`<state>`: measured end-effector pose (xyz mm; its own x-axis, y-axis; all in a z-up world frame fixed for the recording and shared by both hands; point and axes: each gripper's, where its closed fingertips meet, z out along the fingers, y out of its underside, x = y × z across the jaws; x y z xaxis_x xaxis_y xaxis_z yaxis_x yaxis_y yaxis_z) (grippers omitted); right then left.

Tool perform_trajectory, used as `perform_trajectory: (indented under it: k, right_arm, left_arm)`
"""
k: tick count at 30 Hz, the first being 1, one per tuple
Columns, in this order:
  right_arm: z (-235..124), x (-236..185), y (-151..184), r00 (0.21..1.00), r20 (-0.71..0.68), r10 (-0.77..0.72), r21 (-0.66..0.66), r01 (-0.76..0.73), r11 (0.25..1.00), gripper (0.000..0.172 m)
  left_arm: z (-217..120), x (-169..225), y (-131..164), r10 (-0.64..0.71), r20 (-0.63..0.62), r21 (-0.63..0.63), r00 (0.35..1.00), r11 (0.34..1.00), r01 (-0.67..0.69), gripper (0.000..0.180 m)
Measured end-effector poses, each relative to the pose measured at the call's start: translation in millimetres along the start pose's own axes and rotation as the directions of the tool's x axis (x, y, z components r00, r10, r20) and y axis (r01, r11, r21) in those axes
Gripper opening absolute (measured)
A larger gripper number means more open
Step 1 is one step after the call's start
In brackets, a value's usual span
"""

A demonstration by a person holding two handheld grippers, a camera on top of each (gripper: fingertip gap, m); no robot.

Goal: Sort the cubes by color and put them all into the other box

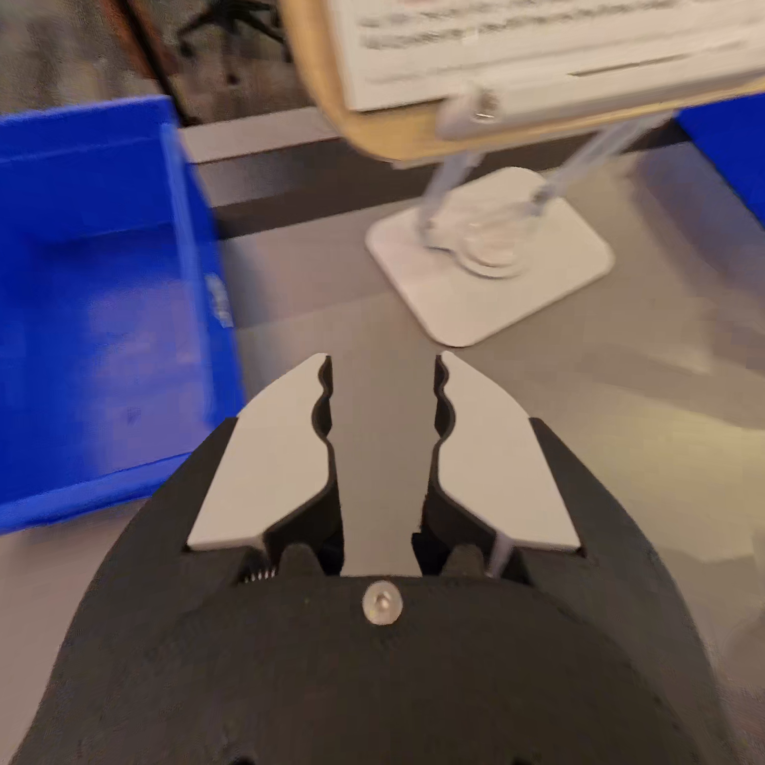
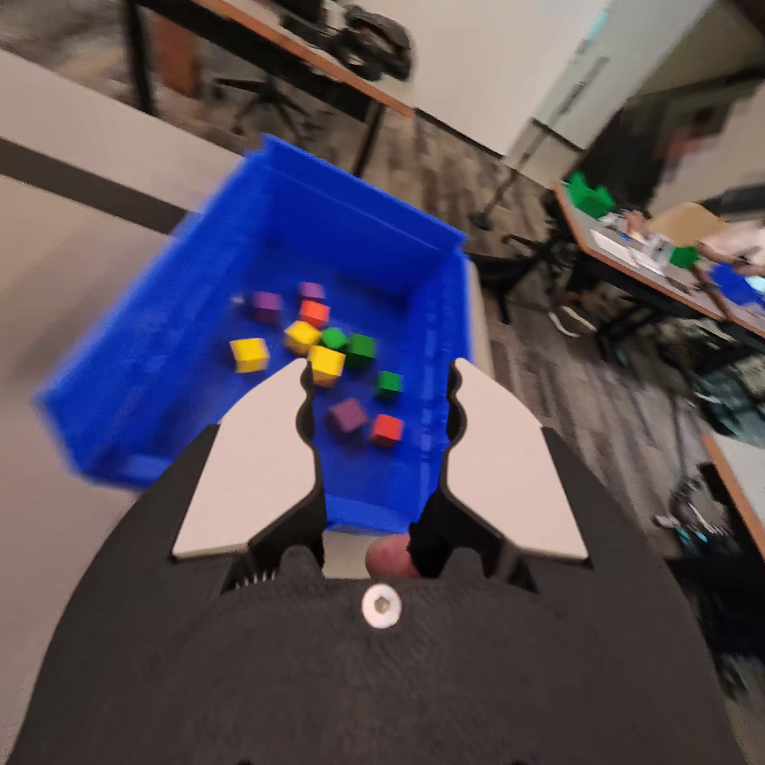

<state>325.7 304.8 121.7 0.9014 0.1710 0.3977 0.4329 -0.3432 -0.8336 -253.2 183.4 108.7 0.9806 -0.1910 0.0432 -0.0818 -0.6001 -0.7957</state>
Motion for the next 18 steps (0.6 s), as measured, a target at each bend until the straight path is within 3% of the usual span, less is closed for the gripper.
perform_trajectory:
  k: [3,6,11,18]
  right_arm:
    - [17.7,51.6,21.5,0.99,-0.132,0.05,-0.018,-0.053,0.998,0.068]
    - [36.6,72.0,50.1,0.985,-0.14,0.104,-0.088,-0.117,0.989,0.062]
    - [57.4,73.9,83.5,0.986,-0.109,0.128,-0.19,-0.147,0.971,0.063]
    - [67.2,63.3,105.1,0.986,-0.069,0.149,-0.278,-0.163,0.947,0.062]
  left_arm:
    - [-20.3,-61.3,-10.2,-0.04,0.137,0.065,0.99,0.997,0.032,0.049]
    - [-32.9,-118.8,-9.9,-0.078,0.256,0.09,0.964,0.994,0.057,0.054]
    - [-41.3,-196.0,7.2,-0.138,0.39,0.083,0.911,0.99,0.115,0.062]
    - [-44.3,-284.3,47.3,-0.113,0.55,0.008,0.828,0.991,0.13,0.068]
